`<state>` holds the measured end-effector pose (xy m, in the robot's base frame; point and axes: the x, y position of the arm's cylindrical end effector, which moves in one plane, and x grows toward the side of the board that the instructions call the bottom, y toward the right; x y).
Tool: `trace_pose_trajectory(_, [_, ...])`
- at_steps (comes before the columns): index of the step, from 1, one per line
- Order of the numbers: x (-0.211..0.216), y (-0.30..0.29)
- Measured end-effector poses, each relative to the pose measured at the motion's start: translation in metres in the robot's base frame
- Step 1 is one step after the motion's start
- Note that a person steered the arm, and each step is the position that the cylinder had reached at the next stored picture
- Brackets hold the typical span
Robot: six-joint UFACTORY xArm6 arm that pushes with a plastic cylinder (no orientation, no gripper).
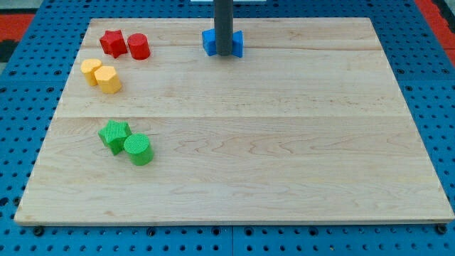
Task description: Separate the blue blocks
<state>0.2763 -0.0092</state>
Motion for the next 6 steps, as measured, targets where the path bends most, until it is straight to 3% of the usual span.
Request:
trace_pose_trajectory(1, [-0.022, 0.004])
trace_pose_trajectory(3, [-0.029, 0.172])
trace_pose_trajectory(4, [0.017, 0.174])
trace_pose_trajectory(5, [0.026, 0.101])
trace_pose_trajectory(6, [-0.019, -0.014])
